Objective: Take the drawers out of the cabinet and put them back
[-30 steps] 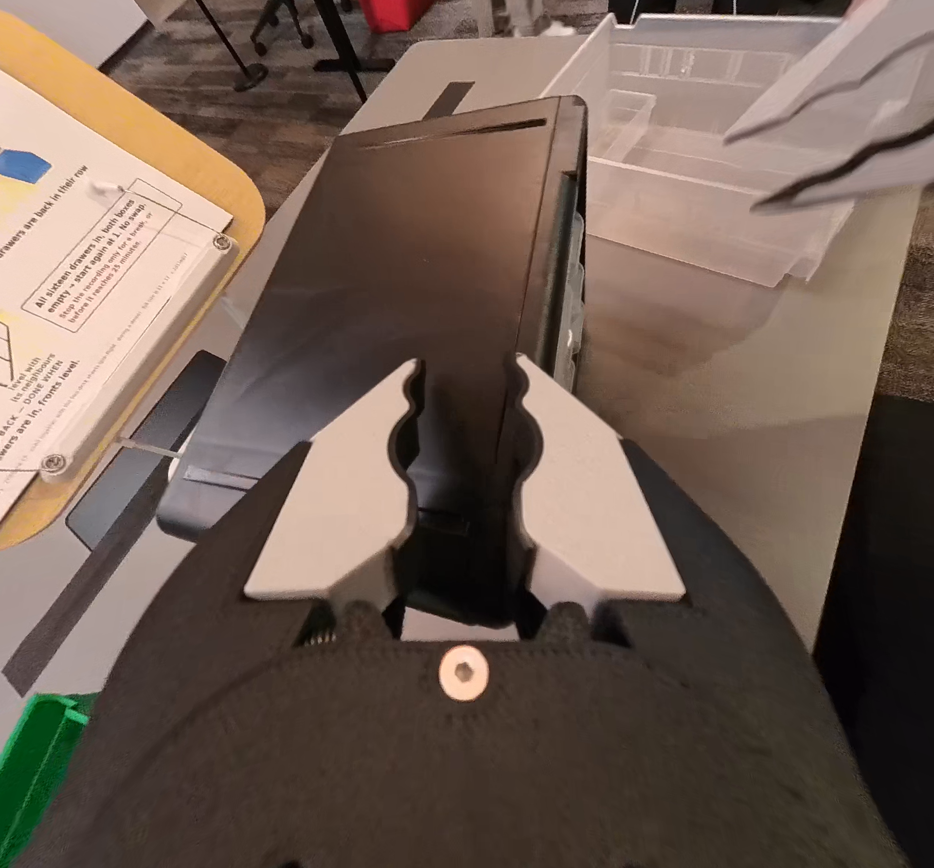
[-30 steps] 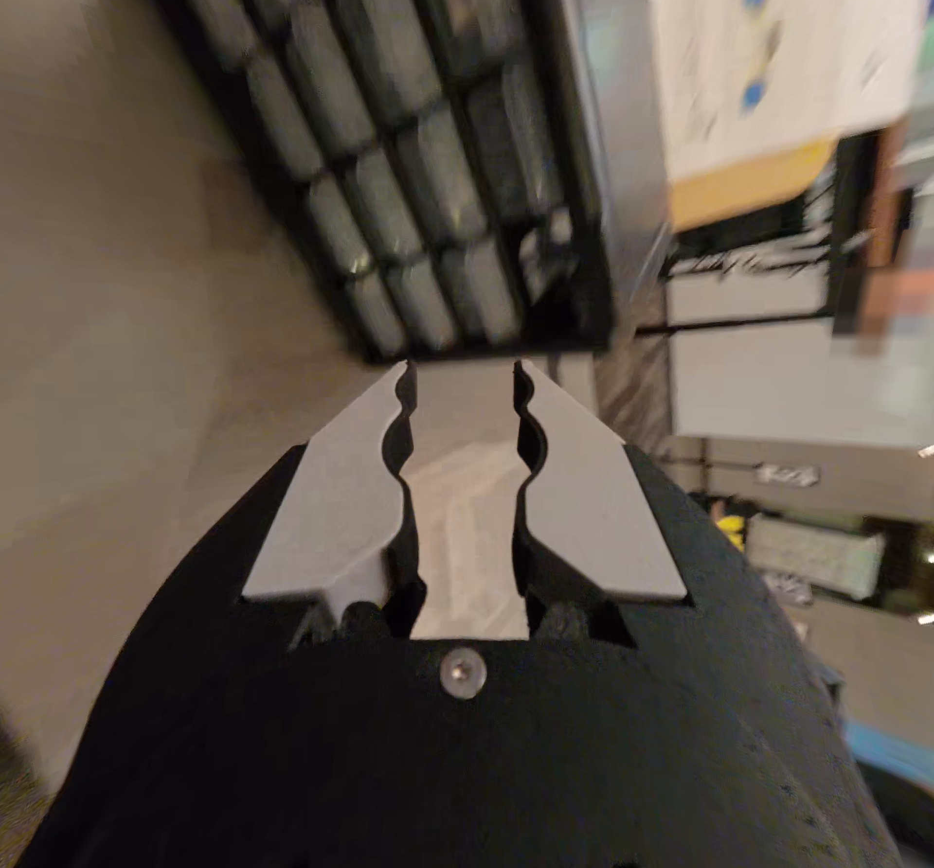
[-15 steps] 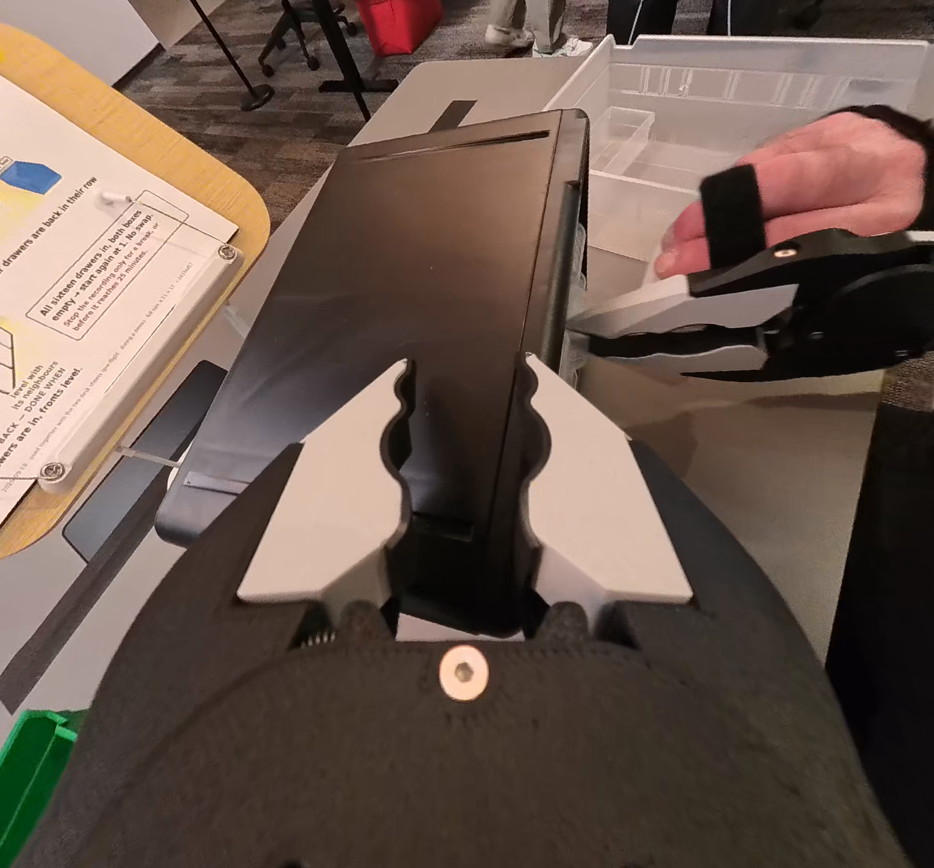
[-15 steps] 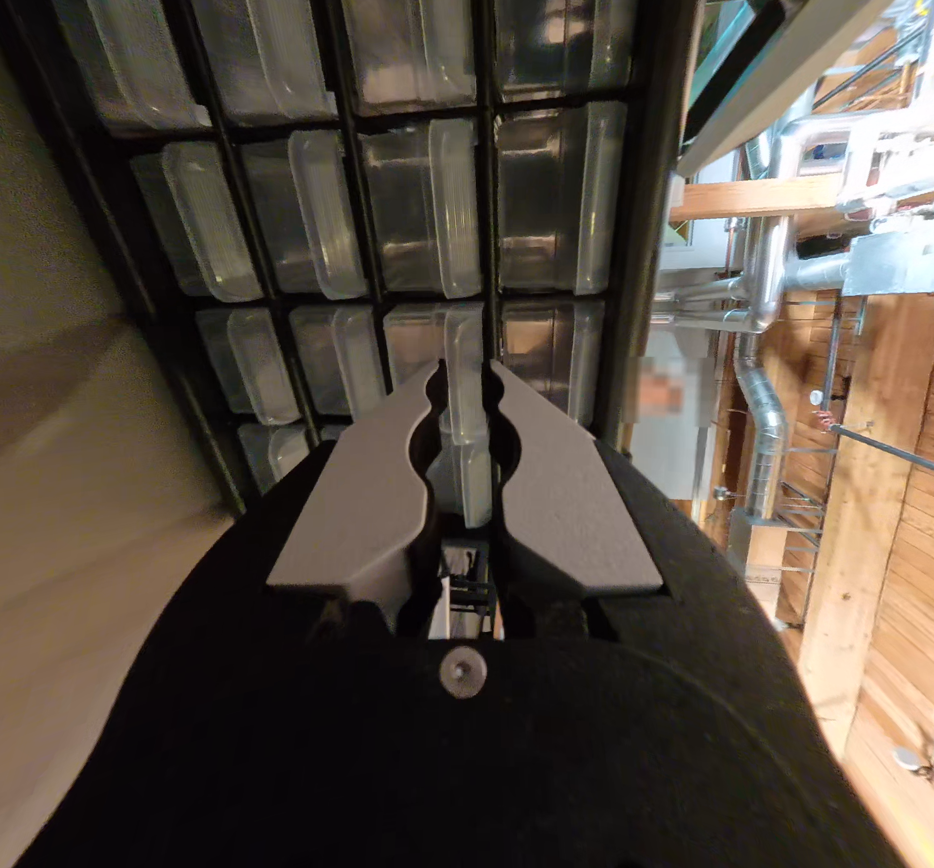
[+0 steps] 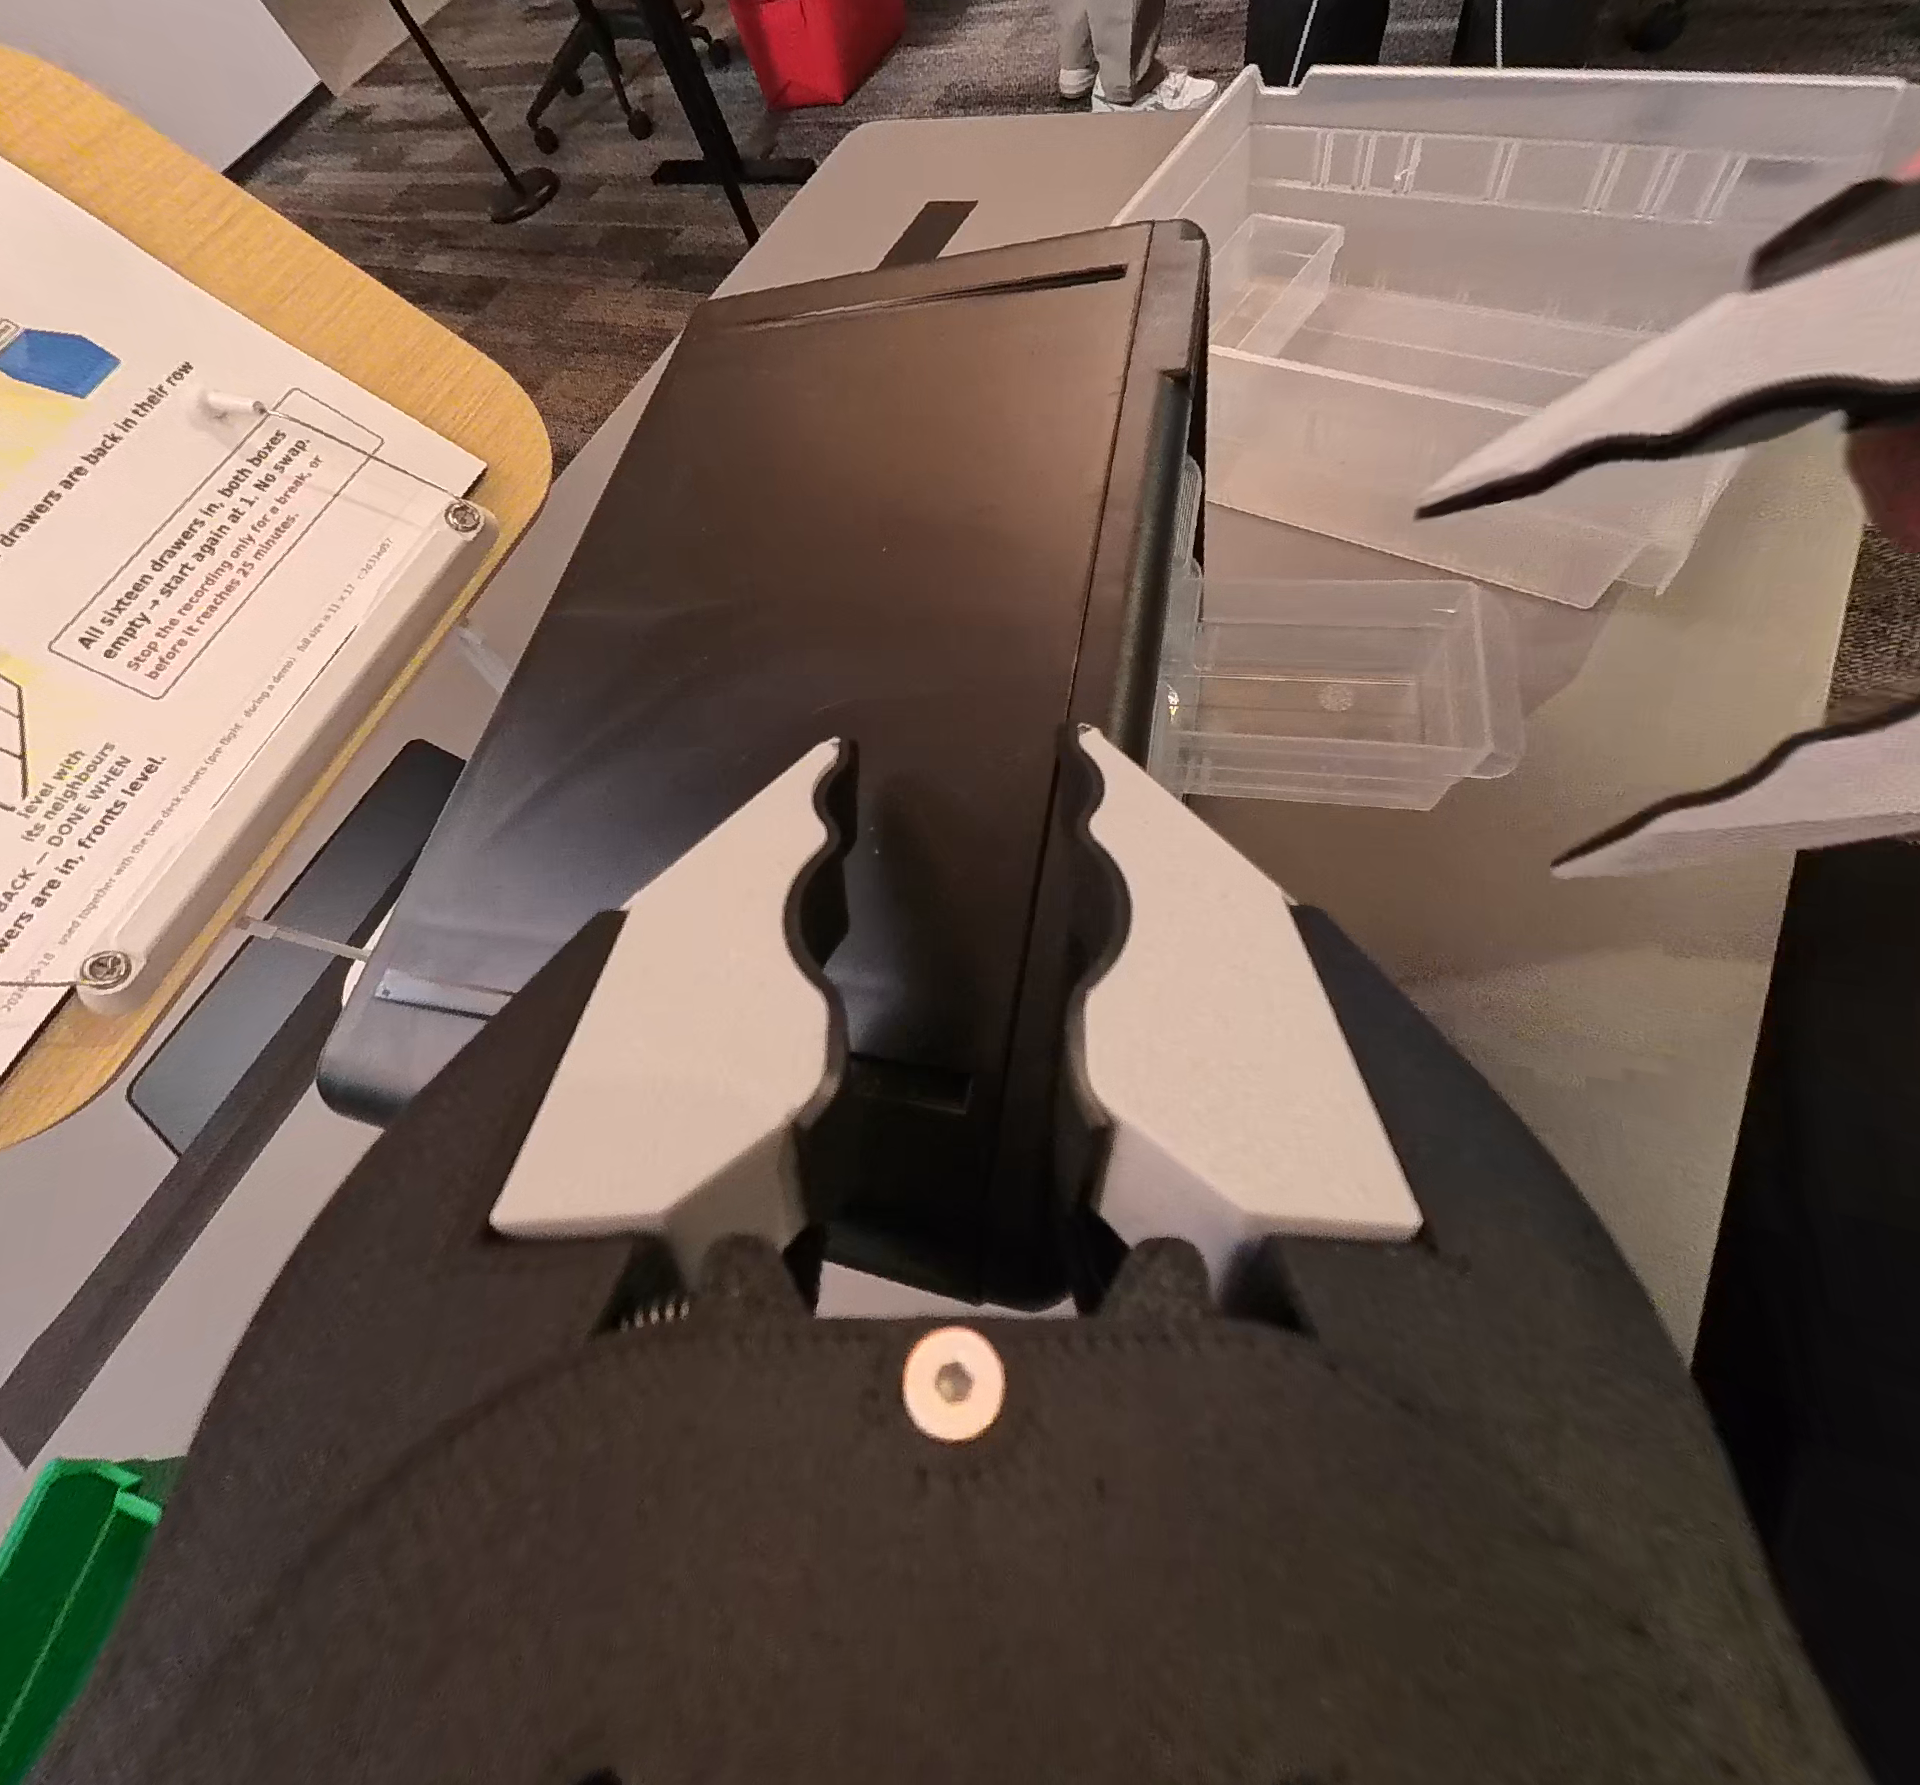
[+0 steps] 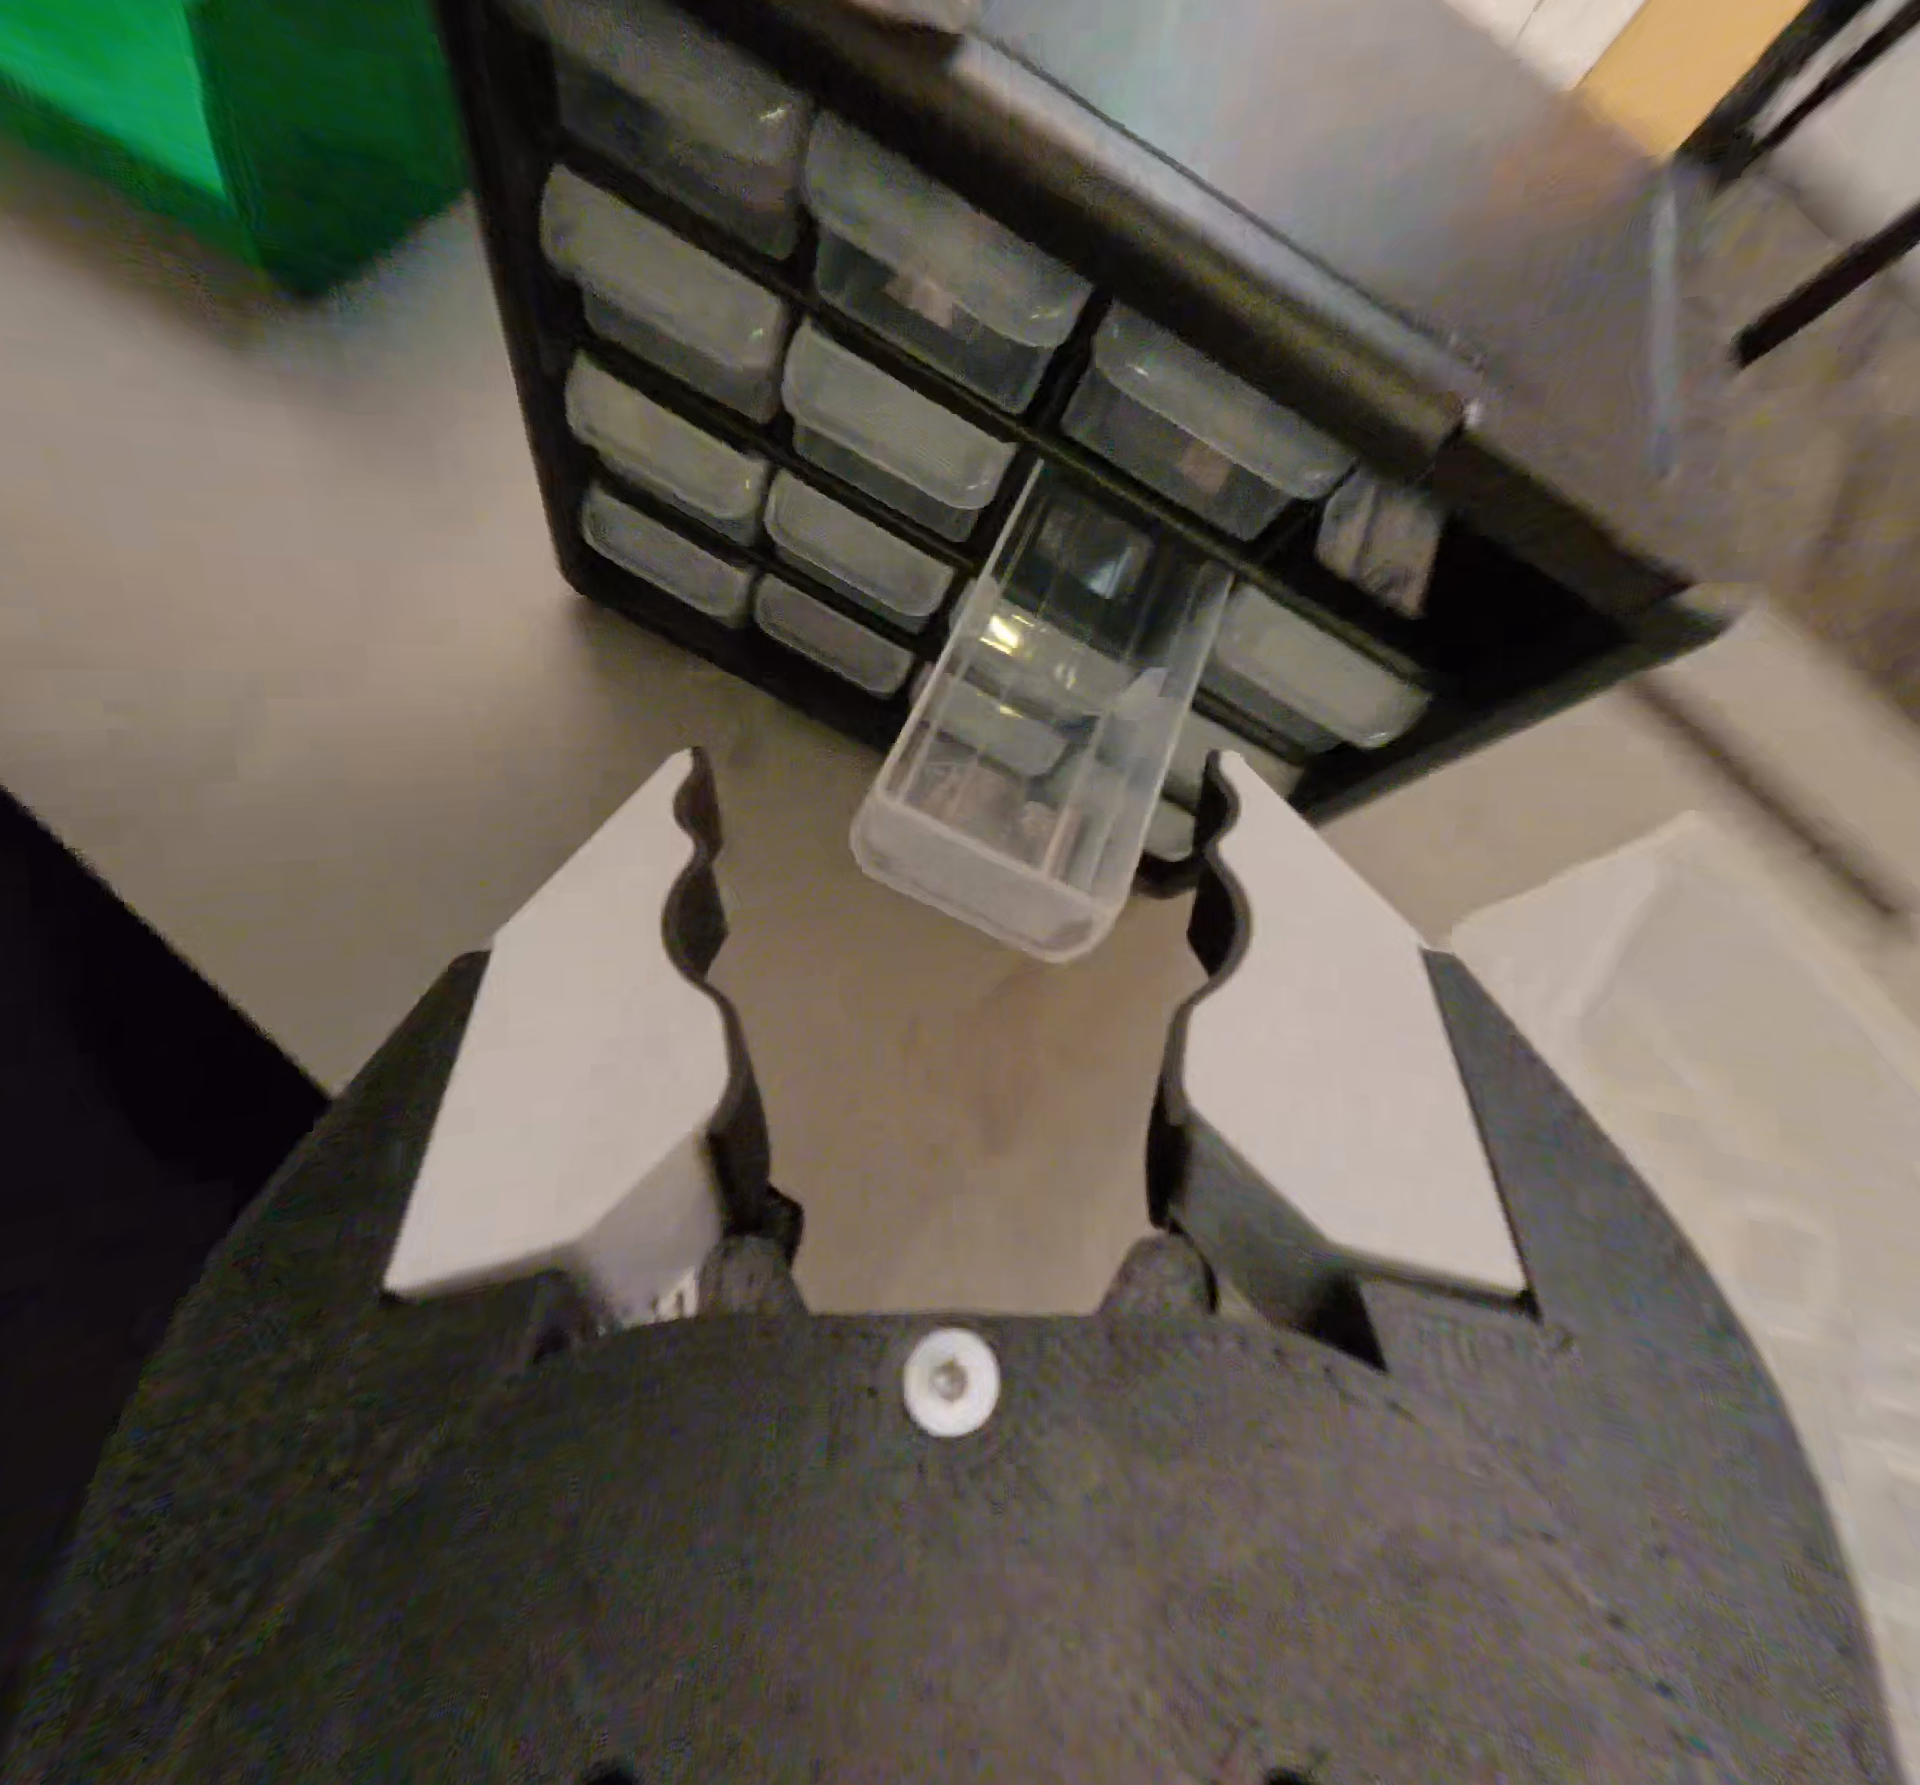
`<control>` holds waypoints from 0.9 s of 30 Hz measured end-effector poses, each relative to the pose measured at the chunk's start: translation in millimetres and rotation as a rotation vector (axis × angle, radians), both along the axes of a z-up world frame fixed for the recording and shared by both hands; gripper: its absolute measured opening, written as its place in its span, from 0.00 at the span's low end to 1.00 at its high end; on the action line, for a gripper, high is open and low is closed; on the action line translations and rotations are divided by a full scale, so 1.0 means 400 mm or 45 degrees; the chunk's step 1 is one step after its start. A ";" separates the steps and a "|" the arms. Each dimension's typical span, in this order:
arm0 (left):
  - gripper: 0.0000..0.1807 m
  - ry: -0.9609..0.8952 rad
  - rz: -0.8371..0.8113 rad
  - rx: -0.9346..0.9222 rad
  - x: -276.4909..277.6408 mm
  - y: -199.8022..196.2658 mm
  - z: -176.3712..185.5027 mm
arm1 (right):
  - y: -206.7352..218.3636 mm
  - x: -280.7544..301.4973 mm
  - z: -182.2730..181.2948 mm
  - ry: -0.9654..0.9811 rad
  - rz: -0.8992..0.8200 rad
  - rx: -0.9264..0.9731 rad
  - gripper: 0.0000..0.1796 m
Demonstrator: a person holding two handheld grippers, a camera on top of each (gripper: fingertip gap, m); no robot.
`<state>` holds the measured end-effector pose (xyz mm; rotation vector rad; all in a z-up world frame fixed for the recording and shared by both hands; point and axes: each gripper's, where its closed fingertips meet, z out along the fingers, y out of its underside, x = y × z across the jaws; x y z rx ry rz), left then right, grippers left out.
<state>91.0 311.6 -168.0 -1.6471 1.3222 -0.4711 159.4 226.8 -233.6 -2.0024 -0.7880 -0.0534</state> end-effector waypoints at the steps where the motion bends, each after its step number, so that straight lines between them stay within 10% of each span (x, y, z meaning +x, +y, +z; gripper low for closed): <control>1: 0.21 0.000 0.000 0.000 0.000 0.000 0.000 | 0.016 -0.002 -0.004 0.078 -0.039 -0.104 0.51; 9: 0.21 -0.003 -0.006 0.008 -0.001 0.000 0.000 | 0.117 0.012 -0.077 0.058 -0.152 -0.519 0.40; 27: 0.21 -0.012 -0.006 0.021 0.000 -0.001 0.001 | -0.007 0.058 -0.033 -0.042 -0.123 -0.862 0.30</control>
